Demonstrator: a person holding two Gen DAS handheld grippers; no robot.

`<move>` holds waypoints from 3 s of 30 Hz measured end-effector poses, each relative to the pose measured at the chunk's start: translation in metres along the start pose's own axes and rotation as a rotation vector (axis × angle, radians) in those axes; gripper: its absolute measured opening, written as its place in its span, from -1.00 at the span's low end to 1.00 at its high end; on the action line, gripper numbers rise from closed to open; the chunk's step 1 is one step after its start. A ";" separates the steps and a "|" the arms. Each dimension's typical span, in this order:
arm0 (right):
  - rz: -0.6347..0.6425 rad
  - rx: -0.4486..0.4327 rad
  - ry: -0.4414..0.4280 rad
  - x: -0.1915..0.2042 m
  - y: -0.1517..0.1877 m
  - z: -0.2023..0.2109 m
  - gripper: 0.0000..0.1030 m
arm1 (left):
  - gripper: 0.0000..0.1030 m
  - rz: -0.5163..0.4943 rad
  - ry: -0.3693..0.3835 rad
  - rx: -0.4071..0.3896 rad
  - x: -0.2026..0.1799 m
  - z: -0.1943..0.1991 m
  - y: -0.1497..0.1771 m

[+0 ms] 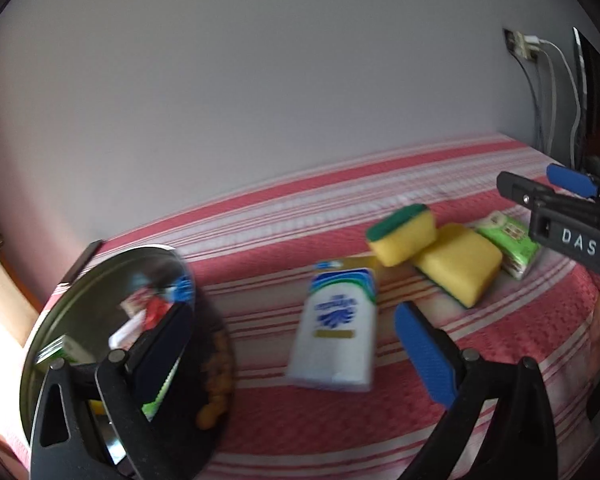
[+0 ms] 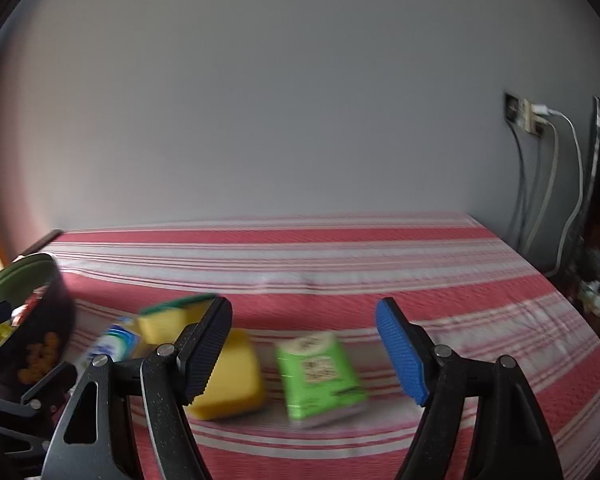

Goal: Organize objects
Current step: 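Grasp the white Vinda tissue pack with left gripper while right grasps green tissue pack, then carry the Vinda pack with left gripper while right gripper carries green pack to tin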

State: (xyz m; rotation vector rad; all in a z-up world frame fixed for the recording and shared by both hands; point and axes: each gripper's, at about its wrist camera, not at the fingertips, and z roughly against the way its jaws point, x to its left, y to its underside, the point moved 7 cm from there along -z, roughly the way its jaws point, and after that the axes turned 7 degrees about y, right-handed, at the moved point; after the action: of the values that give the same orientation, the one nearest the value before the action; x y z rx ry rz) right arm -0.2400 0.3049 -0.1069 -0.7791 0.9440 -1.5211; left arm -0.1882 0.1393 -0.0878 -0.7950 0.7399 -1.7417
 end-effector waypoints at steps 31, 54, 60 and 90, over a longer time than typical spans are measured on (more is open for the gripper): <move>0.071 0.354 -0.057 0.005 0.037 -0.065 0.39 | 0.04 0.004 0.178 0.224 -0.013 -0.053 0.019; 0.059 0.218 -0.042 -0.001 0.019 -0.041 0.01 | 0.03 0.052 0.067 0.067 0.009 -0.027 0.003; 0.049 0.169 -0.047 0.000 0.014 -0.035 0.01 | 0.03 0.063 0.042 0.031 0.010 -0.025 -0.002; 0.040 0.000 -0.036 0.001 0.001 -0.008 0.01 | 0.03 0.126 -0.036 -0.154 0.023 0.010 -0.010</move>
State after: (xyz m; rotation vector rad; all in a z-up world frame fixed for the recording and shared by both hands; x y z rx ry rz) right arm -0.2469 0.3048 -0.1120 -0.7810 0.9272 -1.4680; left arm -0.1914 0.1189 -0.0705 -0.8625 0.8891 -1.5680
